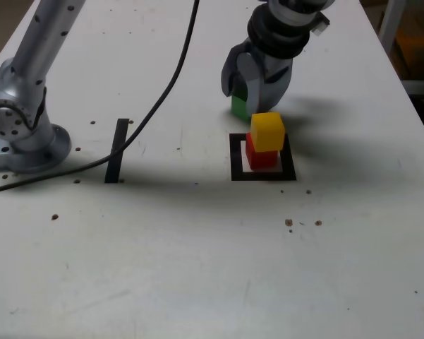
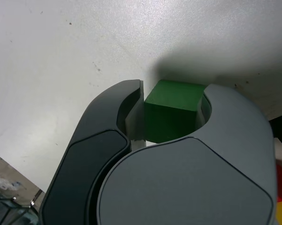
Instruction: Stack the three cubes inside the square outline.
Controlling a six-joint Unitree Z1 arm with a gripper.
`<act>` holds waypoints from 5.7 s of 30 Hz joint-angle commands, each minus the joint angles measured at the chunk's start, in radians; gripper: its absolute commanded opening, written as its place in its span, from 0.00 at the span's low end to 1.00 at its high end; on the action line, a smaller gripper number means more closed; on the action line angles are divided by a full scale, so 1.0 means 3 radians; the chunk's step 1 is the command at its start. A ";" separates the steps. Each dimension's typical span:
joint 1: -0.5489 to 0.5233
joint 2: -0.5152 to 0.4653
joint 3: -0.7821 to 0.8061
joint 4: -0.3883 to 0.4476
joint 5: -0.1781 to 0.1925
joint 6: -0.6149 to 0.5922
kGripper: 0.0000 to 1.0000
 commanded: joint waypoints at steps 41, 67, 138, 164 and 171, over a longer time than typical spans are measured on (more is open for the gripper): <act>-0.0702 -0.1064 -0.0874 0.1298 -0.0057 -0.3732 0.08; -0.1064 -0.0676 -0.0946 0.1319 -0.0264 -0.3738 0.08; -0.1031 -0.0191 -0.1105 0.1309 -0.0484 -0.3347 0.79; -0.0872 -0.1700 0.0522 0.1170 -0.0432 -0.2947 1.00; -0.0706 -0.2125 0.2015 0.0275 -0.0430 -0.2825 1.00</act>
